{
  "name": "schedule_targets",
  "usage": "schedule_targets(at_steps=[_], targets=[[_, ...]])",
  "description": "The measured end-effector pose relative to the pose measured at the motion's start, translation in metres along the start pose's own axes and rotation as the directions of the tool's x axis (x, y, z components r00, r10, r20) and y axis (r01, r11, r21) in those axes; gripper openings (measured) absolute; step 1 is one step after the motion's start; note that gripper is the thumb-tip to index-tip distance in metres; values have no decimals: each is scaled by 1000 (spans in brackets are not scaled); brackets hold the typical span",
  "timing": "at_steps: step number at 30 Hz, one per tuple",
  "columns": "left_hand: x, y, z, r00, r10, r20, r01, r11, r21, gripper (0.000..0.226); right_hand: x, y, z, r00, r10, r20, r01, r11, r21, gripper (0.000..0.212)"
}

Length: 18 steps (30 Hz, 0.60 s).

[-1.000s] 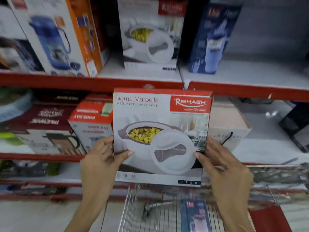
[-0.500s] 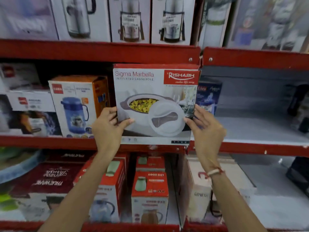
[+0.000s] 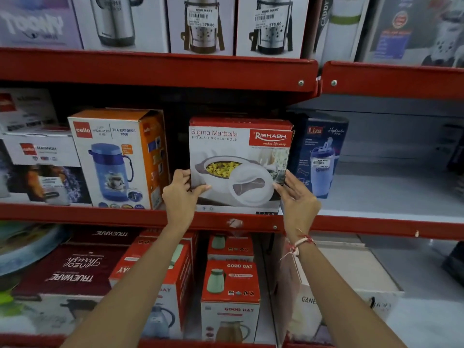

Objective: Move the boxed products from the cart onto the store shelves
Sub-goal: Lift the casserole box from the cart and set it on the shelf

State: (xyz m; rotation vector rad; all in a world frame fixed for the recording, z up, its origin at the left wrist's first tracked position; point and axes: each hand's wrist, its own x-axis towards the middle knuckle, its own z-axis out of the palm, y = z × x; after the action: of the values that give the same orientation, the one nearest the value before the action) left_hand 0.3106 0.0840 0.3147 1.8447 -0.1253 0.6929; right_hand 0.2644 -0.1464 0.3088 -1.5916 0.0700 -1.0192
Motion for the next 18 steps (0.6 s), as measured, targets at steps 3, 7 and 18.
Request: schedule_targets(at_steps=[3,7,18], targets=[[-3,1,0,1000,21,4,-21,999,27,59,0,0,-3,999,-21,33,22,1000,-19,46],[-24,7,-2,994,93,-51,-87,990,109,56,-10,-7,-17,993,-58,100,65,996,-64,47],[-201,-37,42,947,227,228,-270,945,182,22,-165,62,-128,969,67,239,-4,967,-254,18]])
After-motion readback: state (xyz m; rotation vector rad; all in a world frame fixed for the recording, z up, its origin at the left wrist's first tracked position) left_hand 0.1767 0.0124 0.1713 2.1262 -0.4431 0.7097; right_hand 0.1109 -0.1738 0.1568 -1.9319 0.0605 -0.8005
